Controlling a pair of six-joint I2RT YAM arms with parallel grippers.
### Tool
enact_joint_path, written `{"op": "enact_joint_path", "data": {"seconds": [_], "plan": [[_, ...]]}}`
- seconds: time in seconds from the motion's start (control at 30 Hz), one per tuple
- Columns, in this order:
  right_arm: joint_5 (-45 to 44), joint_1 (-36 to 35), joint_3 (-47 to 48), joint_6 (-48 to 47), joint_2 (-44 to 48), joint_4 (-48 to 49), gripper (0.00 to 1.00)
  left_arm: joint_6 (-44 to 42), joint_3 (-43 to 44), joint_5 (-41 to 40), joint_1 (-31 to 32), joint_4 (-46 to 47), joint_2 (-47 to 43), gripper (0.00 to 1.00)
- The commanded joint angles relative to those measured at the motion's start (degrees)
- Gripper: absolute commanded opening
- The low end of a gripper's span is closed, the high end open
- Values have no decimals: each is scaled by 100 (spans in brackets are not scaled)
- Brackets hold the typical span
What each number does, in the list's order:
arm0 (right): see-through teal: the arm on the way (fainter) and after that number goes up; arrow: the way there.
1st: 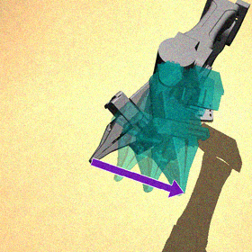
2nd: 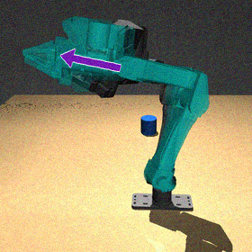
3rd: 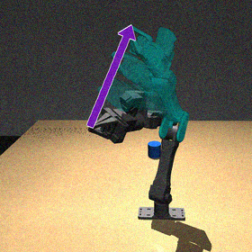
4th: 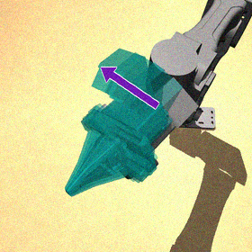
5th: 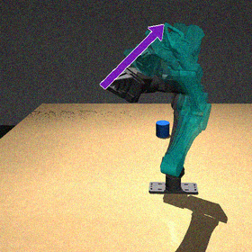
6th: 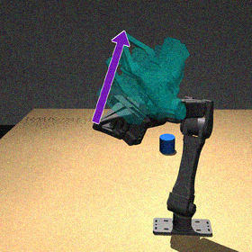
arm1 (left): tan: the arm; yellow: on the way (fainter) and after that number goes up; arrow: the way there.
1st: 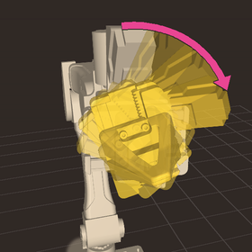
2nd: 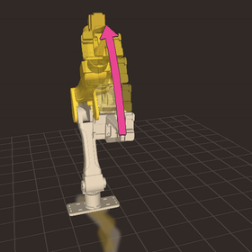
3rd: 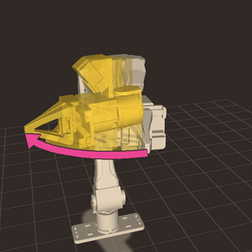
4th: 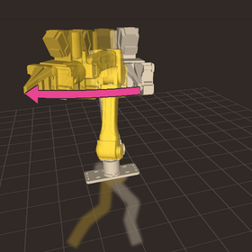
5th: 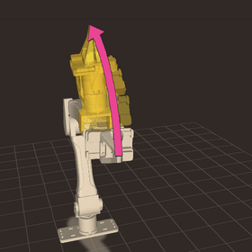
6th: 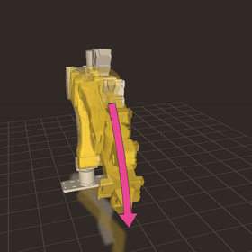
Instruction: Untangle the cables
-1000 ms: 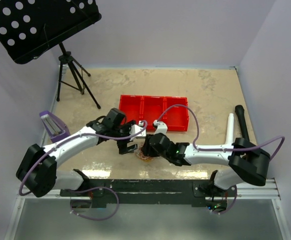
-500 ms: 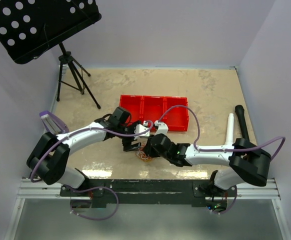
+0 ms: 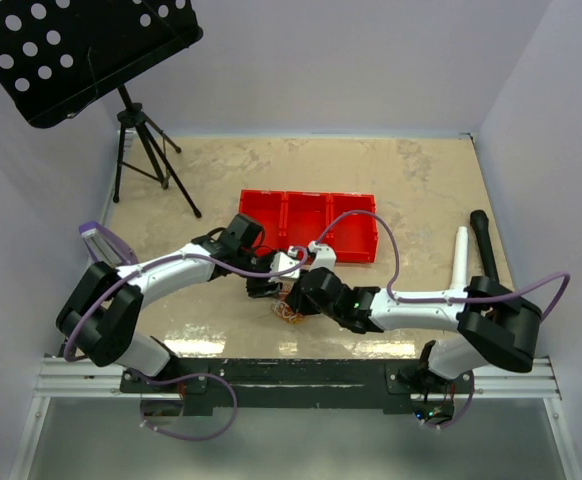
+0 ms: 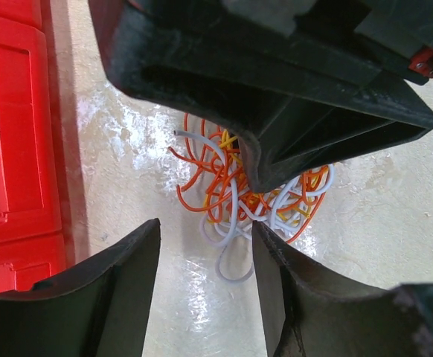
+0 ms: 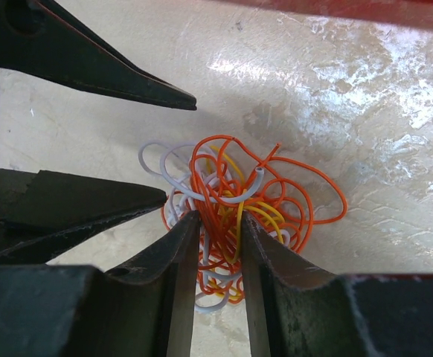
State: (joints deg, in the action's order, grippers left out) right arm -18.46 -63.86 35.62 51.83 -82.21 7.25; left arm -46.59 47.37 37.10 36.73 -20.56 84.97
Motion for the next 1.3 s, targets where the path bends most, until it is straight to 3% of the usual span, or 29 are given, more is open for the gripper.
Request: {"op": "enact_joint_path", "data": {"seconds": [0.0, 0.07, 0.2, 0.27, 0.37, 0.57, 0.8, 1.07, 1.27], "plan": [[-18, -31, -46, -59, 232, -267, 32, -166, -44, 16, 36, 350, 37, 56], [-17, -31, -72, -51, 293, -294, 31, -140, -62, 51, 45, 464, 63, 49], [-35, -31, -125, 11, 390, -338, 32, -140, -106, 69, 36, 614, 90, 20], [-35, -31, -178, 46, 417, -312, 32, -131, -114, 130, 45, 597, 46, 16], [-9, -31, -248, 108, 426, -259, 32, -96, -123, 166, 36, 570, 11, 1], [-35, -31, -353, 169, 443, -259, 32, 184, -19, -246, 18, 404, -252, 0], [9, 5, -599, 257, 426, -13, 32, 1485, 736, -1476, -78, -43, -894, 0], [132, 5, -758, 345, 250, 181, 32, 2030, 2459, -1241, -96, -1713, -1316, 0], [176, 5, -723, 327, 127, 163, 32, 2478, 3189, -907, -87, -2242, -1466, 0]]}}
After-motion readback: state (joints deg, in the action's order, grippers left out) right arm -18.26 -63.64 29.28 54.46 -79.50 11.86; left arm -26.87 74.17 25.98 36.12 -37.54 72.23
